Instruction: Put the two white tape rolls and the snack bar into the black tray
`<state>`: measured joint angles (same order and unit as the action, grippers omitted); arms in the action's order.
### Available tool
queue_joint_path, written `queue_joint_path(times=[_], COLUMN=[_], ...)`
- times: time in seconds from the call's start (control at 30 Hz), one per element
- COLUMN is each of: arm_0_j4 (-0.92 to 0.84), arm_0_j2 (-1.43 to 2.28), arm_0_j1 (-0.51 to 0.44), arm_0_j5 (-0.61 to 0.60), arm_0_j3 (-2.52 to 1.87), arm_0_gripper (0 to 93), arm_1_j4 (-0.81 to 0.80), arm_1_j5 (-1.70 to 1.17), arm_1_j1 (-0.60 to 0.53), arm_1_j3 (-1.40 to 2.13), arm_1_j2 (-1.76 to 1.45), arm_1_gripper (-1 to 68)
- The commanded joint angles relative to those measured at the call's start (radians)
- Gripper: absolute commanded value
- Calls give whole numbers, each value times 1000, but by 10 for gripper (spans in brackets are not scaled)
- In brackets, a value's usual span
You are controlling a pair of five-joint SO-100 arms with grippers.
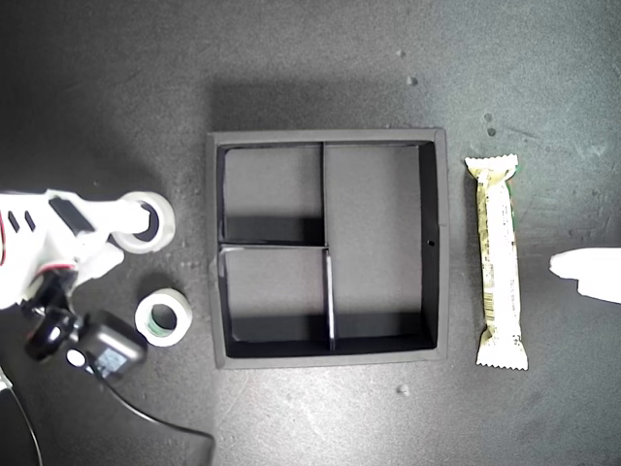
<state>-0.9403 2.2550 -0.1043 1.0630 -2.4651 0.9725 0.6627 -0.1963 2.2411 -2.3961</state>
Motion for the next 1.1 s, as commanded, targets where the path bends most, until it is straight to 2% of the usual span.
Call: queue_joint_path(times=[0.0,0.2,0.33,0.37,0.53,0.77,0.83,1.07], arm_0_j4=[15,41,43,40,-26,-238,-298,-413], arm_0_j2=[-58,-189,-253,-255,-192,-14,9,-58], arm_0_j1=[-8,6,35,43,60,81,84,103], arm_0_j5=[0,12,26,31,37,0,-17,-94], arm_0_j3=[67,104,138,138,146,247,305,561], arm_0_gripper=[137,126,6,1,0,0,0,0], arm_1_j4=[0,-40,-11,5,160,359,362,227], arm_1_j5=[8,-34,-83,-100,-204,-336,-344,-318], arm_1_j1=[6,15,28,28,21,26,26,2], arm_1_j3=[-5,-3,-75,-107,-391,-742,-767,-733], arm_1_j2=[2,14,126,169,509,916,976,1109], arm_1_gripper=[193,197,192,191,178,183,185,184])
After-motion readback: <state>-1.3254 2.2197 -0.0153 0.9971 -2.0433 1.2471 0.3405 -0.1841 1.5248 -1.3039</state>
